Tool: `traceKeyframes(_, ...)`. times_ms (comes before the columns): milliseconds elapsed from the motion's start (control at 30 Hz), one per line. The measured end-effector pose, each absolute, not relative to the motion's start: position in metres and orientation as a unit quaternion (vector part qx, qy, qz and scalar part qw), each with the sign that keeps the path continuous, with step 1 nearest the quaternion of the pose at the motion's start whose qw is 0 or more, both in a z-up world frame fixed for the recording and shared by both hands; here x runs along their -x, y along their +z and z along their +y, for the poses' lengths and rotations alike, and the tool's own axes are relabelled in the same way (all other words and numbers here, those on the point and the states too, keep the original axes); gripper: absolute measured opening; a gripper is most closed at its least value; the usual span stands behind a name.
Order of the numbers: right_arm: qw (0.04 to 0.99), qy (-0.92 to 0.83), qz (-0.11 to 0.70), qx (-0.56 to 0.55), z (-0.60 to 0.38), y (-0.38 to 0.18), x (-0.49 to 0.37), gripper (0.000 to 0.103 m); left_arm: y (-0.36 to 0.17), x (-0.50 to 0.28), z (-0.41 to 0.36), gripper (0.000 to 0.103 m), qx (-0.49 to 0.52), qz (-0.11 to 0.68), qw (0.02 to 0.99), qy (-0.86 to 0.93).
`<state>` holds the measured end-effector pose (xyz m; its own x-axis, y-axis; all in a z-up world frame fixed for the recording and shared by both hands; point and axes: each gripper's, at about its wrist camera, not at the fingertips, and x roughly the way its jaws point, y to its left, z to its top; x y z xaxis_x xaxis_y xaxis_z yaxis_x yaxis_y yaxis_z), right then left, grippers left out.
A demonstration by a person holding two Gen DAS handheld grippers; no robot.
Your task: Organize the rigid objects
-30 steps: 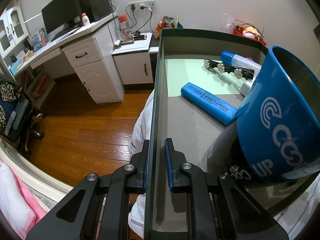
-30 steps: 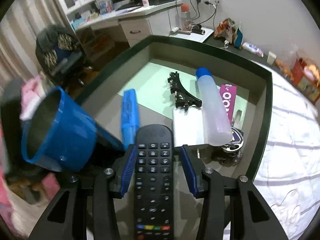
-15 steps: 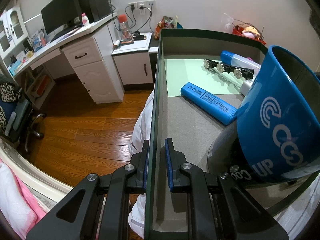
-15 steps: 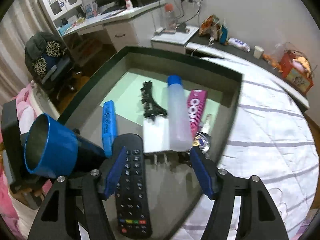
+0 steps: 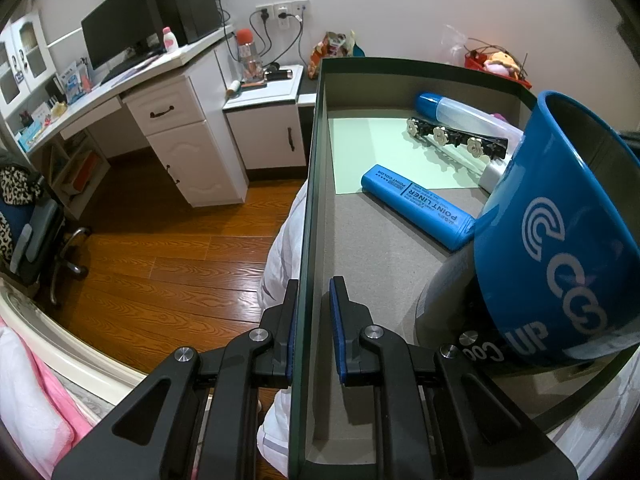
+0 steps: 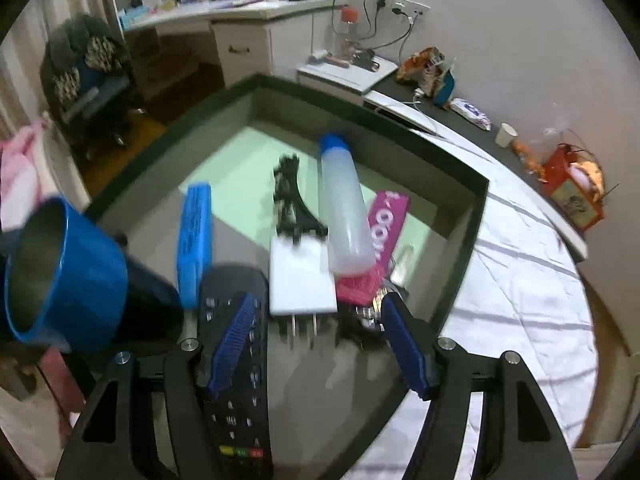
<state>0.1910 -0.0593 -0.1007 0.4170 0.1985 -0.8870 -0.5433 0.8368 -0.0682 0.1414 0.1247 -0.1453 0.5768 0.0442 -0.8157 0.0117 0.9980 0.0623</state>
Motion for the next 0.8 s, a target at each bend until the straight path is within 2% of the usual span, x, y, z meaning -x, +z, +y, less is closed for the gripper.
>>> traceKeyframes(100,0.813,0.232,0.5,0.189,-0.052,-0.107,-0.178,0.067,-0.145,-0.141,0.125,0.012,-0.03,0.46,0.887,0.008)
traceKeyframes(233,0.808,0.244,0.505,0.181,-0.047,-0.111,-0.167,0.051,-0.145,-0.142,0.124,0.012,-0.031,0.461,0.887,0.009)
traceKeyframes(300,0.805,0.246,0.506,0.187,-0.045,-0.11,-0.163,0.047,-0.146,-0.143,0.123,0.012,-0.03,0.461,0.887,0.008)
traceKeyframes(533,0.794,0.262,0.521,0.173,-0.048,-0.115,-0.154,0.047,-0.146,-0.142,0.122,0.012,-0.031,0.46,0.887,0.008)
traceKeyframes(567,0.795,0.262,0.519,0.175,-0.047,-0.115,-0.154,0.046,-0.146,-0.143,0.122,0.012,-0.031,0.46,0.887,0.008)
traceKeyframes(600,0.793,0.265,0.52,0.175,-0.047,-0.116,-0.153,0.04,-0.146,-0.142,0.124,0.012,-0.03,0.461,0.887,0.008)
traceKeyframes(800,0.804,0.264,0.513,0.144,-0.059,-0.108,-0.156,0.036,-0.145,-0.142,0.123,0.012,-0.03,0.46,0.887,0.007)
